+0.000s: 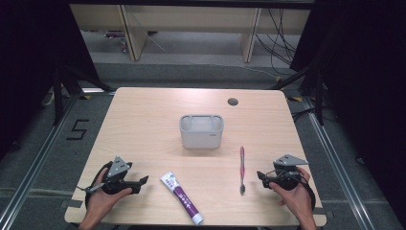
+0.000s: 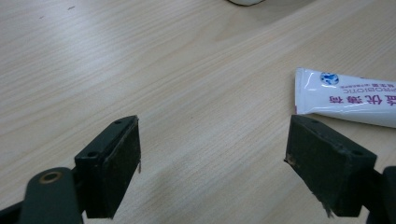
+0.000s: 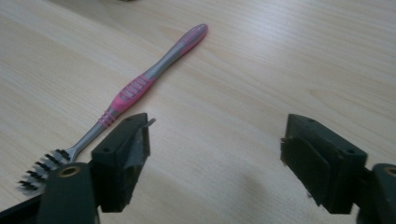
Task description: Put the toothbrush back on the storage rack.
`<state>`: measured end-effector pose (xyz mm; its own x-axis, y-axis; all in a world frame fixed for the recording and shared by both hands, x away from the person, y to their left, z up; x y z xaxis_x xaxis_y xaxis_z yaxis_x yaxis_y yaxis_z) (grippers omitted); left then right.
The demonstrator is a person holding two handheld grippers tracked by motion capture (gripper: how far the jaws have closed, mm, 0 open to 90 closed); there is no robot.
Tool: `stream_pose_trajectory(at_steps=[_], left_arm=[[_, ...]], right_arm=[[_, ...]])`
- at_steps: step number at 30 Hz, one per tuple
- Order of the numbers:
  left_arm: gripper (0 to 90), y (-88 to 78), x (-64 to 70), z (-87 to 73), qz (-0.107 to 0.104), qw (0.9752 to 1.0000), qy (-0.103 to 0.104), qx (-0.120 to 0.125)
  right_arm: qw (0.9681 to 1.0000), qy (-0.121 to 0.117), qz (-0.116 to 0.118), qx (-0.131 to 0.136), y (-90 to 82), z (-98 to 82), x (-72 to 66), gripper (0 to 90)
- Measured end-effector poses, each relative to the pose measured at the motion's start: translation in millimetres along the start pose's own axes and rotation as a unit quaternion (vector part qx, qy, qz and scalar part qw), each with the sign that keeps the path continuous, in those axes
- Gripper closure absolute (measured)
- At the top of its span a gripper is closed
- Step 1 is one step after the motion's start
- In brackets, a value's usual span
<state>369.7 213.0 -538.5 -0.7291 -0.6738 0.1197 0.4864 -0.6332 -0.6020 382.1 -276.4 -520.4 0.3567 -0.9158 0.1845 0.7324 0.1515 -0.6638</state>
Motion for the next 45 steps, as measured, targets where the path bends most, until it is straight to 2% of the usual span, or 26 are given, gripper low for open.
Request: stream_pose_trajectory(at_steps=[3,4,6,7,8,9,10,14,15,16,17,18,19,20,21,23,24,27,30,31,32,37,38,43,44,45], left_arm=[[17.7,0.7,0.1,-0.2,0.004,1.0,0.0,-0.004],[17.7,1.2,1.3,-0.1,-0.001,1.0,-0.002,-0.001],[17.7,1.6,1.3,-0.2,0.0,1.0,-0.004,0.0],[17.7,1.7,0.5,-0.3,0.002,1.0,-0.003,-0.001],[17.7,1.6,0.8,-0.3,0.0,1.0,-0.004,0.0],[17.7,1.2,0.2,-0.2,0.002,1.0,-0.002,-0.001],[17.7,0.6,0.0,-0.3,0.0,1.0,-0.001,-0.004],[17.7,0.8,0.0,-0.3,0.001,1.0,-0.001,-0.003],[17.7,1.4,0.1,-0.1,0.002,1.0,-0.003,0.0],[17.7,1.2,0.0,-0.2,0.002,1.0,-0.002,-0.001],[17.7,1.1,-0.1,-0.2,0.002,1.0,-0.002,-0.001],[17.8,0.6,-0.5,-0.2,0.0,1.0,-0.001,-0.002],[17.8,0.6,-0.5,-0.2,0.0,1.0,-0.001,-0.002],[17.8,0.8,-0.5,-0.1,0.0,1.0,-0.002,0.001],[17.8,1.0,-0.3,0.0,0.0,1.0,-0.004,0.003],[17.8,0.9,-0.2,0.1,-0.001,1.0,-0.005,0.004],[17.9,0.8,-0.2,0.3,-0.001,1.0,-0.006,0.005],[17.9,0.3,-0.2,0.4,0.0,1.0,-0.005,0.002],[17.8,-0.1,-0.7,0.3,0.0,1.0,-0.003,0.003],[17.9,-0.6,-0.8,0.4,0.0,1.0,-0.002,0.001],[17.9,-0.1,-0.8,0.8,0.003,1.0,-0.004,0.006],[17.9,-0.9,-0.8,0.7,0.0,1.0,-0.001,0.002],[17.8,-0.9,-0.7,0.6,0.002,1.0,-0.002,0.002],[17.9,-0.5,-0.2,0.7,0.002,1.0,0.0,0.002],[17.9,-0.5,-0.3,0.7,0.001,1.0,0.0,0.002],[17.9,-0.5,-0.3,0.8,0.002,1.0,0.0,0.002]], right_arm=[[1.0,0.005,-0.005,-0.004,-2.7,1.8,-2.6,27.5],[0.9999,-0.015,-0.001,0.006,-1.3,2.9,-1.2,29.5],[0.9998,-0.017,0.005,0.005,-2.6,6.1,-3.4,32.4],[0.9995,-0.03,0.007,0.011,-2.2,8.0,-3.6,35.7],[0.9997,-0.02,0.011,0.009,-2.4,9.1,-6.2,37.5],[0.9995,-0.029,0.013,0.009,-2.1,10.9,-5.9,38.3],[0.9995,-0.025,0.021,0.004,-1.9,14.7,-9.9,43.9],[0.9992,-0.026,0.031,0.003,0.8,18.7,-12.6,49.6],[0.999,-0.024,0.038,-0.007,1.7,19.9,-14.8,54.5],[0.9983,-0.034,0.046,0.004,6.1,23.9,-15.0,62.0],[0.9983,-0.034,0.046,0.004,6.1,23.9,-15.0,62.0],[0.9981,-0.029,0.055,0.0,8.0,25.7,-19.6,69.9],[0.9981,-0.029,0.055,0.0,8.0,25.7,-19.6,69.9],[0.9971,-0.045,0.061,0.007,12.3,30.5,-20.0,79.0],[0.9971,-0.045,0.061,0.007,12.3,30.5,-20.0,79.0],[0.9969,-0.037,0.07,0.002,14.4,33.6,-23.6,86.6],[0.9958,-0.055,0.072,0.008,19.2,38.2,-23.6,90.0],[0.9958,-0.053,0.074,0.011,24.4,42.1,-25.9,90.0],[0.9958,-0.057,0.072,-0.002,32.4,46.1,-29.1,90.0],[0.9951,-0.067,0.073,0.002,37.2,48.9,-29.7,90.0],[0.9957,-0.059,0.07,-0.005,39.8,50.5,-31.3,90.0],[0.9948,-0.077,0.066,0.0,56.6,61.8,-30.8,90.0],[0.9953,-0.07,0.067,-0.007,57.9,62.4,-32.9,90.0],[0.9937,-0.093,0.062,-0.007,70.8,71.5,-34.8,90.0],[0.9943,-0.085,0.063,-0.011,72.9,71.8,-36.9,90.0],[0.9942,-0.088,0.061,-0.003,76.6,73.2,-37.0,90.0]])
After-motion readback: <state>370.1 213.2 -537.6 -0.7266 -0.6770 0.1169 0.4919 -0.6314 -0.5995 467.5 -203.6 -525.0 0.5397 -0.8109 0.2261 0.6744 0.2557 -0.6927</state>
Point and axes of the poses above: each handheld gripper's, and its own axes: y roughly forward along the jaws, z roughly out of its top, x roughly to its right, the point moved 5 cm from there along y, roughly forward along the jaws, and after that the axes turned 13 degrees about -z, right-handed, at the moved point
